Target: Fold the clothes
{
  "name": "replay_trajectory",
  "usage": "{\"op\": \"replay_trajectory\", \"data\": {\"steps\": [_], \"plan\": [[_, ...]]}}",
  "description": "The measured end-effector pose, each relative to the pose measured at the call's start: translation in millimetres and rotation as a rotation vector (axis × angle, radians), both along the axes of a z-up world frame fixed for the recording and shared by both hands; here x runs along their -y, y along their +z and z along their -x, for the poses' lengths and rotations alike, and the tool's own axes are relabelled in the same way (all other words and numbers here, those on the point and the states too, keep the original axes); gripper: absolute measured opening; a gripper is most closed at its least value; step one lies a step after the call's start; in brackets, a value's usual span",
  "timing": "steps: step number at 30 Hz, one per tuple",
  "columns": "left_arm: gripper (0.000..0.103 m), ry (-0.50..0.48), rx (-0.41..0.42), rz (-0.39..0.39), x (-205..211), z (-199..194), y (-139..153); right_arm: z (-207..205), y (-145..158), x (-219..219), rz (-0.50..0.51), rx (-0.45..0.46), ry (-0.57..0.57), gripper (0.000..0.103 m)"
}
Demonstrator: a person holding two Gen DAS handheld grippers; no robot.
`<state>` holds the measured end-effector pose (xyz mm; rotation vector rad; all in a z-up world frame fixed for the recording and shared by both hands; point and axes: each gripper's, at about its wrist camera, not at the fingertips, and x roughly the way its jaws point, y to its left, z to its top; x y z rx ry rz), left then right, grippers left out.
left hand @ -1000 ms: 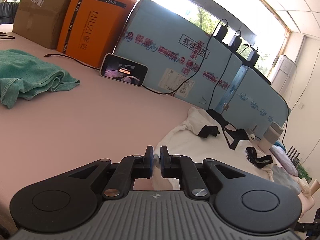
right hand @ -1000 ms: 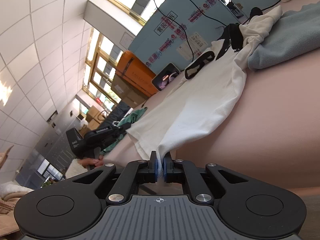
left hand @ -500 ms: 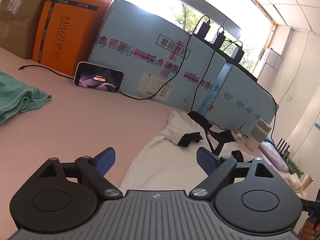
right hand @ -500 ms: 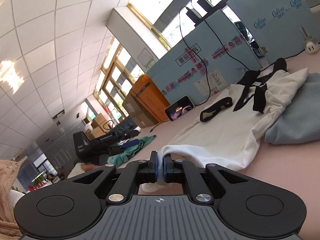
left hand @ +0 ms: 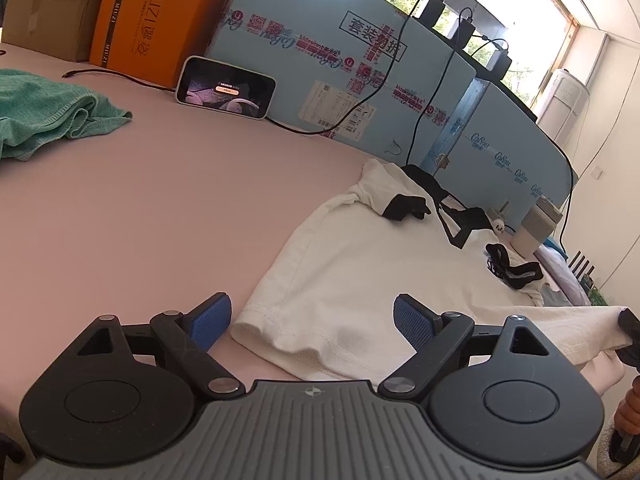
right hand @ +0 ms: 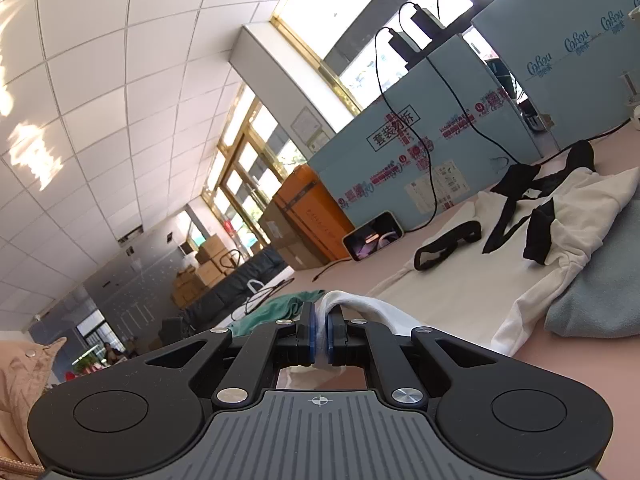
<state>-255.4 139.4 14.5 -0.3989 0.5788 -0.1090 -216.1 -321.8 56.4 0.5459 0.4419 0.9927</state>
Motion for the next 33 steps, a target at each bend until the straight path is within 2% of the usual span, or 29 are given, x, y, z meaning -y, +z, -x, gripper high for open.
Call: {"op": "replay_trajectory", "data": {"steps": [4, 7, 9, 10, 12, 14, 17, 20, 25, 29, 33], "plan": [[0.087, 0.021, 0.027, -0.011, 3.7, 3.2, -4.4, -0.8, -2.0, 2.1, 0.001, -0.009, -0.007, 0.007], [0.082, 0.037, 0.041, -0.038, 9.4, 6.2, -5.4, -1.9, -3.0, 1.6, -0.002, -0.01, -0.002, 0.007], [0.07, 0.045, 0.044, -0.027, 10.4, 7.8, -6.3, -3.0, -4.0, 1.2, -0.009, -0.013, 0.002, 0.007], [0.067, 0.053, 0.045, -0.018, 10.2, 8.6, -6.7, -3.8, -4.4, 0.9, -0.011, -0.015, 0.003, 0.007], [0.048, 0.063, 0.043, 0.001, 9.1, 10.1, -7.5, -6.2, -5.0, -0.1, -0.013, -0.019, 0.003, 0.008], [0.034, 0.068, 0.034, 0.026, 7.7, 10.6, -9.7, -8.0, -6.4, -0.2, -0.019, -0.024, 0.006, 0.008], [0.028, 0.075, 0.033, 0.033, 8.6, 11.5, -10.5, -9.7, -8.0, 0.0, -0.022, -0.029, 0.006, 0.008], [0.014, 0.068, 0.028, 0.059, 7.8, 10.7, -11.0, -10.5, -9.0, 0.7, -0.018, -0.034, 0.0, 0.009], [0.013, 0.058, 0.076, 0.091, 3.7, 5.5, -1.3, -10.5, -7.4, 3.8, -0.011, -0.026, -0.015, 0.009], [0.013, 0.026, 0.173, 0.078, 5.2, -7.3, 27.8, -12.4, -3.1, 6.5, 0.0, -0.011, -0.034, 0.009], [0.013, -0.03, 0.238, 0.071, 13.3, -39.4, 57.9, -20.9, 1.0, 8.9, 0.005, 0.002, -0.071, 0.009]]}}
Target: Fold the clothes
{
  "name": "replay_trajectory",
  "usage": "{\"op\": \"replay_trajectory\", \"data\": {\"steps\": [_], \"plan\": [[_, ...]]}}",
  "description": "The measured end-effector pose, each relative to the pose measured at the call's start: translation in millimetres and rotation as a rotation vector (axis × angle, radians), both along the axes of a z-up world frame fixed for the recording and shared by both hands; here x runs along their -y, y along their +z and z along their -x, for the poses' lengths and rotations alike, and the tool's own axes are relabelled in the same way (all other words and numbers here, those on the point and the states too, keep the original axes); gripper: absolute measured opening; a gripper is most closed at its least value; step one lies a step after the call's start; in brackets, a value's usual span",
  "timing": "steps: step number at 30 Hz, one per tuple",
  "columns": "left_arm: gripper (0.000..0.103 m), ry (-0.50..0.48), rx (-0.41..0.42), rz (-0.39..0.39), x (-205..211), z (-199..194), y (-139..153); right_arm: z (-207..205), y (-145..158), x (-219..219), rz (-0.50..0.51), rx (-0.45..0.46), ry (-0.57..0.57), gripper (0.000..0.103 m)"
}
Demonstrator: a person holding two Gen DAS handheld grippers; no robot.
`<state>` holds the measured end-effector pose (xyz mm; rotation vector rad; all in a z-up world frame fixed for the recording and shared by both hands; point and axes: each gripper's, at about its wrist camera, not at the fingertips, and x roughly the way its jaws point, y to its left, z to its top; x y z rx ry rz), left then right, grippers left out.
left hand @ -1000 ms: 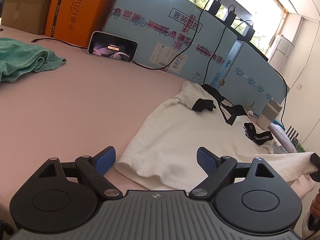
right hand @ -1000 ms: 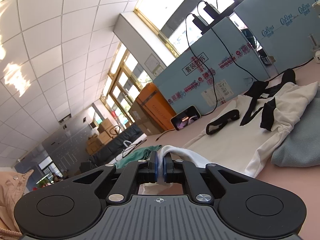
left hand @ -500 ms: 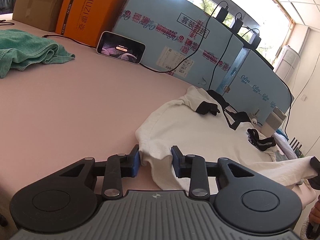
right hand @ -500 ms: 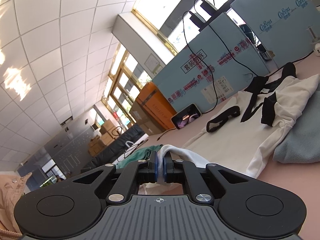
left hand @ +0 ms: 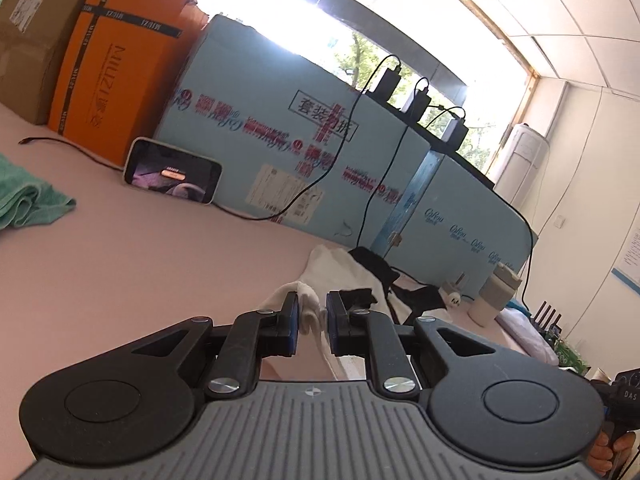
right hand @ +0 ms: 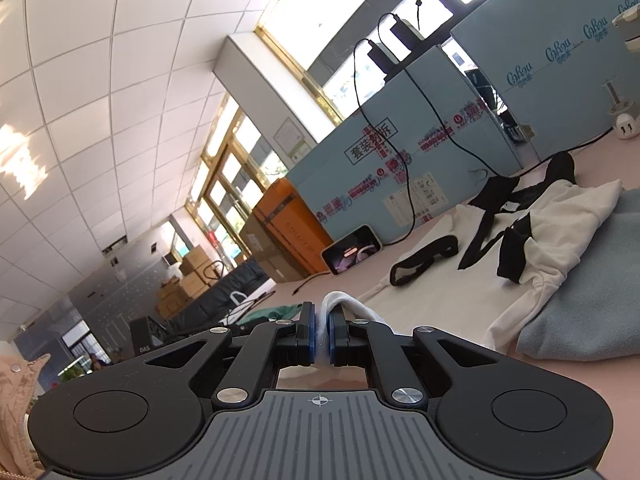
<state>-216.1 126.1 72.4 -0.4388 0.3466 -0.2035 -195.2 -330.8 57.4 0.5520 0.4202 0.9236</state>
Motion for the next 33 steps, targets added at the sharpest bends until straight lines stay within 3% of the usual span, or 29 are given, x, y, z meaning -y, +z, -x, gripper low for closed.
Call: {"op": "replay_trajectory", "data": {"steps": [12, 17, 19, 28, 30, 33], "plan": [[0.013, -0.064, 0.06, -0.095, 45.9, -152.6, 50.4, -59.1, 8.7, 17.3, 0.05, 0.001, -0.16, 0.009], [0.014, -0.108, 0.035, -0.077, 62.9, -198.4, 45.8, -87.9, 9.9, 24.4, 0.041, -0.016, -0.224, 0.009], [0.018, -0.119, 0.025, -0.075, 68.0, -211.6, 41.3, -98.1, 11.4, 29.6, 0.038, -0.012, -0.255, 0.009], [0.058, -0.15, -0.057, -0.062, 70.6, -238.1, 5.8, -149.6, 7.3, 67.0, -0.047, -0.049, -0.453, 0.009], [0.071, -0.162, -0.074, -0.069, 70.6, -239.4, -2.2, -165.7, 1.9, 70.3, -0.035, -0.086, -0.485, 0.009], [0.077, -0.195, -0.096, -0.074, 72.9, -240.8, -12.3, -184.8, -10.4, 70.9, -0.005, -0.16, -0.52, 0.009]]}}
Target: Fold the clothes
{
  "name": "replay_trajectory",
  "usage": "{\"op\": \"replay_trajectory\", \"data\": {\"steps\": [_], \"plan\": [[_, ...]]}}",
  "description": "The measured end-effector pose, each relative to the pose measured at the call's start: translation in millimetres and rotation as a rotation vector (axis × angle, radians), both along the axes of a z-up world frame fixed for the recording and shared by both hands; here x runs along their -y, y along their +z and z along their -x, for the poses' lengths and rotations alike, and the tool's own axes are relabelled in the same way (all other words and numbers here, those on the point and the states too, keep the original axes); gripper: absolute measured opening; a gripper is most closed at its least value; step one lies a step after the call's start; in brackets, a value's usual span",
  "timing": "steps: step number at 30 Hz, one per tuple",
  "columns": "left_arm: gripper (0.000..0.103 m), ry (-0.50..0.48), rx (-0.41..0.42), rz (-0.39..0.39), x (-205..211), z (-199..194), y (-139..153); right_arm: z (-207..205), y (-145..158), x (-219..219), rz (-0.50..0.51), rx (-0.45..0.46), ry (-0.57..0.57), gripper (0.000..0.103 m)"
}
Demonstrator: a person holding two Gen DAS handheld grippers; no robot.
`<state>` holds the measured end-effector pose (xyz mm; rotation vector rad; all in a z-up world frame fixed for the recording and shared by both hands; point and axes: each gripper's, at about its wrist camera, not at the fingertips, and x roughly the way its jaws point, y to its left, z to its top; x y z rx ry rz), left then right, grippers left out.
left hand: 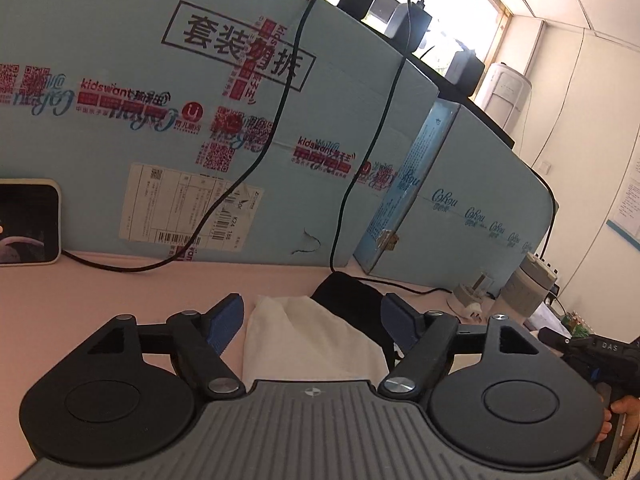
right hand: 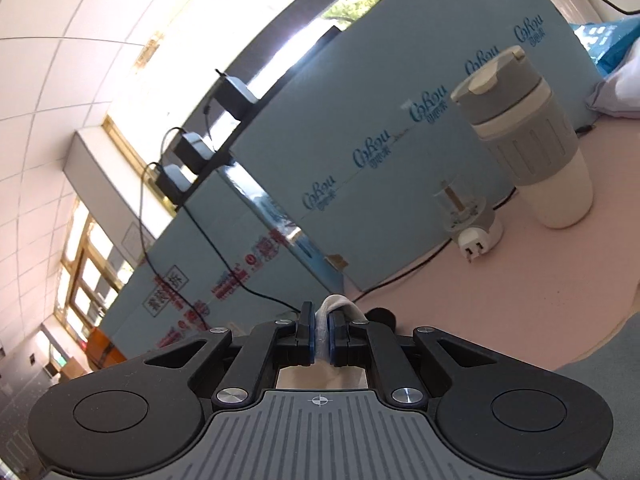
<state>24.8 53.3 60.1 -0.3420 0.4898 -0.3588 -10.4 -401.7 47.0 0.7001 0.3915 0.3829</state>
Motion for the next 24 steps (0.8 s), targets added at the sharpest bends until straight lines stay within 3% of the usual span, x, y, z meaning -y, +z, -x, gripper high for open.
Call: {"op": "replay_trajectory", "data": {"steps": [4, 8, 10, 12, 17, 24], "plan": [[0.084, -0.053, -0.033, -0.015, 7.2, -3.0, -13.1, -14.3, -21.2, -1.5, 0.04, -0.137, -0.036, 0.013], [0.086, -0.09, -0.078, -0.058, 16.0, -8.4, -26.9, -24.2, -42.0, -1.6, 0.049, -0.255, -0.004, 0.042], [0.086, -0.096, -0.108, -0.073, 18.1, -11.3, -33.1, -23.5, -44.3, -4.9, 0.066, -0.243, 0.0, 0.043], [0.087, -0.105, -0.124, -0.077, 19.6, -13.3, -37.1, -22.6, -44.3, -6.4, 0.071, -0.23, 0.015, 0.053], [0.099, -0.092, -0.16, -0.119, 21.6, -18.0, -45.2, -21.7, -46.1, -3.8, 0.042, -0.214, 0.032, 0.056], [0.103, -0.101, -0.156, -0.096, 19.3, -18.9, -47.9, -24.4, -45.0, -5.5, 0.041, -0.188, 0.068, 0.068]]}}
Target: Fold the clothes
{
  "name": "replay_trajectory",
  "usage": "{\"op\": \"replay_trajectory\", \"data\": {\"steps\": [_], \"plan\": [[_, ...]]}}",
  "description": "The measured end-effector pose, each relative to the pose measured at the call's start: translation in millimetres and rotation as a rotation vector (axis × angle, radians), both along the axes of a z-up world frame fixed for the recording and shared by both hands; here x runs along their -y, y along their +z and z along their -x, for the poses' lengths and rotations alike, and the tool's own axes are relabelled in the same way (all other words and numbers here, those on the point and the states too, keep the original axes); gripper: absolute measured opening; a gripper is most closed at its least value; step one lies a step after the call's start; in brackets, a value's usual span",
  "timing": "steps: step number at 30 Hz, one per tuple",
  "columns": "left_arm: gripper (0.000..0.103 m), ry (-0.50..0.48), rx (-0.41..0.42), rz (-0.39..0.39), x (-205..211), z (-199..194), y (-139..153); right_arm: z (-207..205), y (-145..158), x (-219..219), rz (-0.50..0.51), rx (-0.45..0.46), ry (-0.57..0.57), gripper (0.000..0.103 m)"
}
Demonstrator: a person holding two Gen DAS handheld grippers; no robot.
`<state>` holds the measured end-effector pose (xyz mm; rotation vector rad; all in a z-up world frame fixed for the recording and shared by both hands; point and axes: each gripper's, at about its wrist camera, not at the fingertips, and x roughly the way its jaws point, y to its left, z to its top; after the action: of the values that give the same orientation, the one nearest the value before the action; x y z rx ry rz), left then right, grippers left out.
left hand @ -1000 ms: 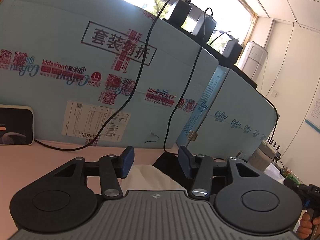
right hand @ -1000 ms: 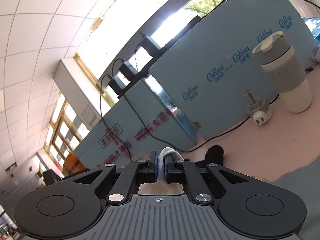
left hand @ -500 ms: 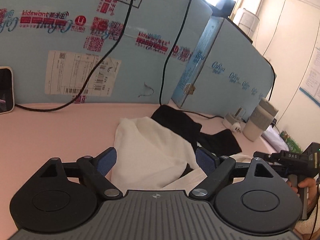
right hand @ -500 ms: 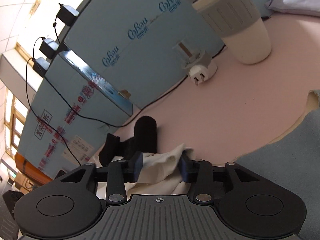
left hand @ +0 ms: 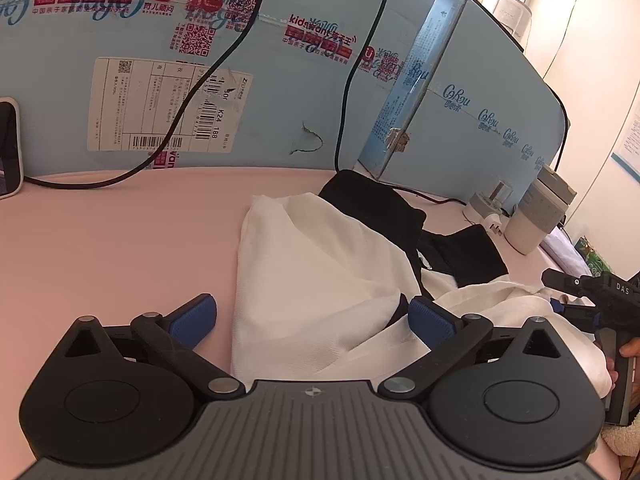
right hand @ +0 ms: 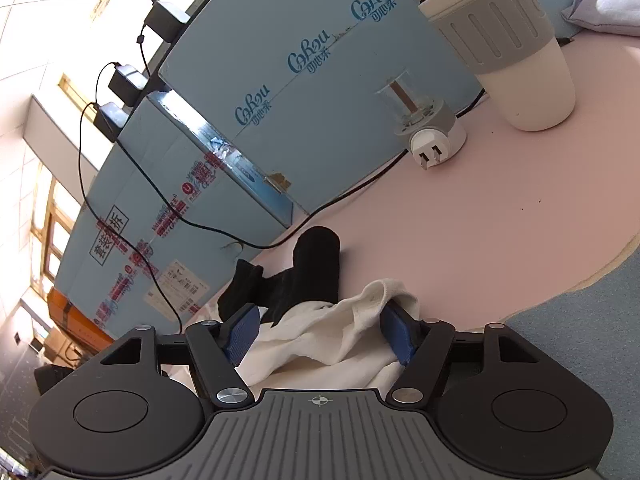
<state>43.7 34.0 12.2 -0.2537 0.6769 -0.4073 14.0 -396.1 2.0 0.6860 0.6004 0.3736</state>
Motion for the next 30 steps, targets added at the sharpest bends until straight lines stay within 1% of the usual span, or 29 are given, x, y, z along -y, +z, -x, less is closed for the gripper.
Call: {"op": "replay_trajectory", "data": {"steps": [6, 8, 10, 12, 14, 15, 16, 19, 21, 24, 26, 28, 30], "plan": [[0.103, 0.001, -0.001, 0.013, -1.0, -0.4, -0.1, -2.2, 1.2, 1.5, -0.01, -0.014, 0.006, 0.068], [0.103, 0.0, -0.003, 0.024, -2.5, -0.9, -0.4, -5.3, 3.6, 3.9, -0.023, -0.049, 0.006, 0.068], [0.103, -0.004, -0.007, 0.042, -5.2, -1.9, -0.6, -8.3, 7.6, 9.1, -0.056, -0.109, -0.012, 0.069], [0.103, -0.008, -0.012, 0.06, -8.3, -3.0, -0.7, -10.7, 12.9, 19.0, -0.112, -0.185, -0.053, 0.075], [0.103, -0.011, -0.017, 0.085, -12.4, -4.2, -1.1, -11.4, 22.8, 30.6, -0.103, -0.264, -0.14, 0.098], [0.103, -0.012, -0.02, 0.096, -14.1, -4.8, -1.3, -11.3, 28.6, 36.9, -0.091, -0.297, -0.188, 0.1], [0.103, -0.013, -0.022, 0.105, -15.4, -5.3, -1.5, -8.9, 36.7, 43.9, -0.062, -0.304, -0.241, 0.1], [0.103, -0.011, -0.026, 0.121, -17.5, -6.1, -1.4, 6.4, 55.5, 55.4, -0.051, -0.253, -0.283, 0.1], [0.103, -0.002, -0.028, 0.123, -18.8, -5.3, 0.1, 18.6, 66.4, 49.7, -0.043, -0.199, -0.249, 0.1], [0.103, 0.02, -0.017, 0.119, -23.2, 0.1, 6.6, 36.2, 81.2, 24.7, 0.04, -0.129, -0.181, 0.1], [0.102, 0.014, -0.001, 0.141, -28.6, 5.6, 12.8, 47.3, 89.6, 9.0, 0.085, -0.087, -0.136, 0.1], [0.1, 0.012, 0.021, 0.159, -33.1, 14.5, 19.8, 53.9, 86.8, 0.8, 0.057, -0.08, -0.095, 0.1], [0.1, 0.001, 0.043, 0.155, -34.6, 26.1, 26.2, 59.1, 81.2, -5.0, 0.026, -0.085, -0.054, 0.1]]}}
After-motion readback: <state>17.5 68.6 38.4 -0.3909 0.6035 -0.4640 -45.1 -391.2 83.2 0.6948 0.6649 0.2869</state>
